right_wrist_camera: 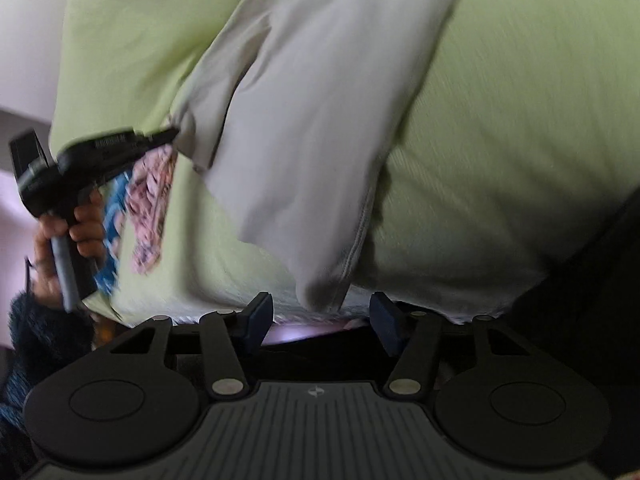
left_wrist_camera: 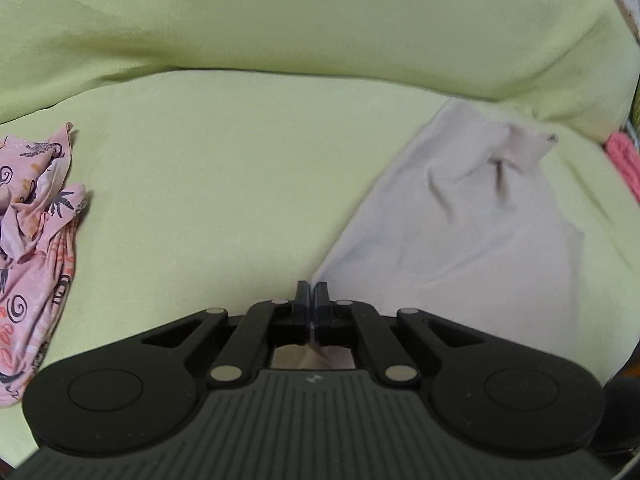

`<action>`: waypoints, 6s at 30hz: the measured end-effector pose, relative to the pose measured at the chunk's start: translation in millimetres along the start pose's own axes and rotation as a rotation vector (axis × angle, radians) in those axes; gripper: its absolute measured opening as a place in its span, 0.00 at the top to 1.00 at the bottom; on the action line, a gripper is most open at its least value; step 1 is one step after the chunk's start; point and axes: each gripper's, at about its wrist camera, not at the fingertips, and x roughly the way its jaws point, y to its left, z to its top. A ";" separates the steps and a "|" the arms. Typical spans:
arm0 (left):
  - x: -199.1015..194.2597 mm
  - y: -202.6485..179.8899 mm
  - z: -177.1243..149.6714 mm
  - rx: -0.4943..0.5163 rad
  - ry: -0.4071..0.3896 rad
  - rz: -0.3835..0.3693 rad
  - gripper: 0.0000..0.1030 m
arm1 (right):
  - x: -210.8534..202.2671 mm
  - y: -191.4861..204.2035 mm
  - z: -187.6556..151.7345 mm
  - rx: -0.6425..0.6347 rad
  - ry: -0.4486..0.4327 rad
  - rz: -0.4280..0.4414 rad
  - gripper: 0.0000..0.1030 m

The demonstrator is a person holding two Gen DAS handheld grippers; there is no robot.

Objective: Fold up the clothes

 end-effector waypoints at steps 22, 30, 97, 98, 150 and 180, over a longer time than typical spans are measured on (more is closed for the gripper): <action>24.7 49.7 -17.9 -0.148 0.087 -0.064 0.98 | -112.1 -58.9 4.0 0.049 0.004 0.119 0.97; 31.7 44.6 -9.5 -0.036 0.103 -0.119 0.72 | -100.4 -46.2 -11.1 0.062 -0.008 0.127 0.96; 119.5 -144.4 -51.8 -0.725 0.153 -0.510 0.97 | -218.3 -38.4 287.5 -0.211 -0.542 -0.223 0.98; 123.3 -144.5 -55.6 -0.759 0.144 -0.525 0.97 | -218.1 -40.3 285.1 -0.205 -0.540 -0.225 0.98; -1.6 -88.1 -61.9 -0.054 -0.125 0.026 0.99 | -175.9 -58.3 99.5 -0.304 -0.252 -0.200 0.82; 14.4 -64.5 -70.4 -0.241 -0.069 -0.041 1.00 | -124.4 -140.4 77.1 0.197 -0.387 -0.045 0.98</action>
